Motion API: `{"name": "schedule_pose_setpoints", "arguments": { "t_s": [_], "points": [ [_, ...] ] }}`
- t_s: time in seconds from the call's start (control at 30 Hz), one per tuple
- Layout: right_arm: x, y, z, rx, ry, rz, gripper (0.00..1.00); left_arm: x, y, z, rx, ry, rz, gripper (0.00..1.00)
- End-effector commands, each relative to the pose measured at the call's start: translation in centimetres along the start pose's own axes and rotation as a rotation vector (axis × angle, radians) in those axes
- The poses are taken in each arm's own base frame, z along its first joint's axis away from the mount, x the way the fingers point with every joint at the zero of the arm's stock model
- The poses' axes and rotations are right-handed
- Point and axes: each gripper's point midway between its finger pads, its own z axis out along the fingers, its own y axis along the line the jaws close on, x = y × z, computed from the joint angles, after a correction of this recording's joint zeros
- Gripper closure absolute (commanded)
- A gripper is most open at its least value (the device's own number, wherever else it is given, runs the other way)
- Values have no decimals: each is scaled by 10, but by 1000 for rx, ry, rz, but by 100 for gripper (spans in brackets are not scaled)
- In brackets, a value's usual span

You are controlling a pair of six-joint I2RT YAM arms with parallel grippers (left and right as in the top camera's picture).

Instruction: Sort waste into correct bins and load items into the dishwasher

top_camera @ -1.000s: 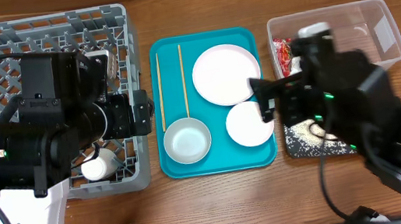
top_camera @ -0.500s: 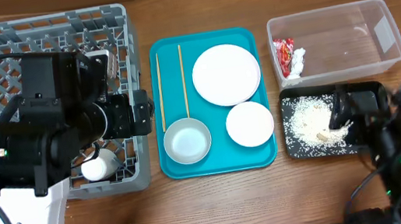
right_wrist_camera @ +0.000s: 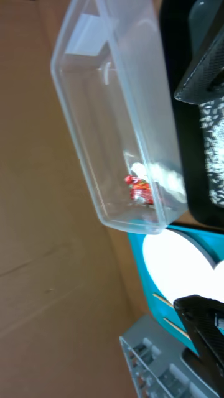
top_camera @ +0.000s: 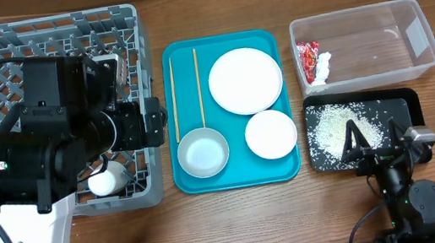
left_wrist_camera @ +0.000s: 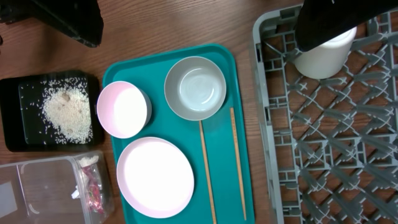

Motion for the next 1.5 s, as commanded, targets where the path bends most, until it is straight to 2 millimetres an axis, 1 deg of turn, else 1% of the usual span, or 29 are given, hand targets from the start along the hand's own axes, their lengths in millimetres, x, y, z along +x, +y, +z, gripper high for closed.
{"name": "schedule_pose_setpoints", "arguments": {
  "t_s": [0.0, 1.23, 1.27, 1.3, 1.33, 1.37, 1.47],
  "points": [
    [-1, -2, 3, -7, -52, -3, 0, -3, 1, -3, -5, -14, -3, 0],
    [0, -2, 3, -7, -48, -3, 0, -3, 1, -3, -5, -14, -3, 0],
    [0, -2, 3, -6, -48, -3, 0, -7, 0, -3, -2, -31, 1, 0],
    [0, -2, 3, -7, -48, -3, 0, -19, -3, -3, 9, -79, 6, 0],
    [0, -2, 3, -6, -48, -3, 0, -26, -9, -4, 44, -102, -18, 0],
    [0, -2, 3, -7, -48, -3, 0, -26, -15, -4, 79, -96, -55, 0],
    [0, -2, 3, -6, -48, -3, 0, -35, -17, -4, 99, -126, -129, 0]
  ]
}}
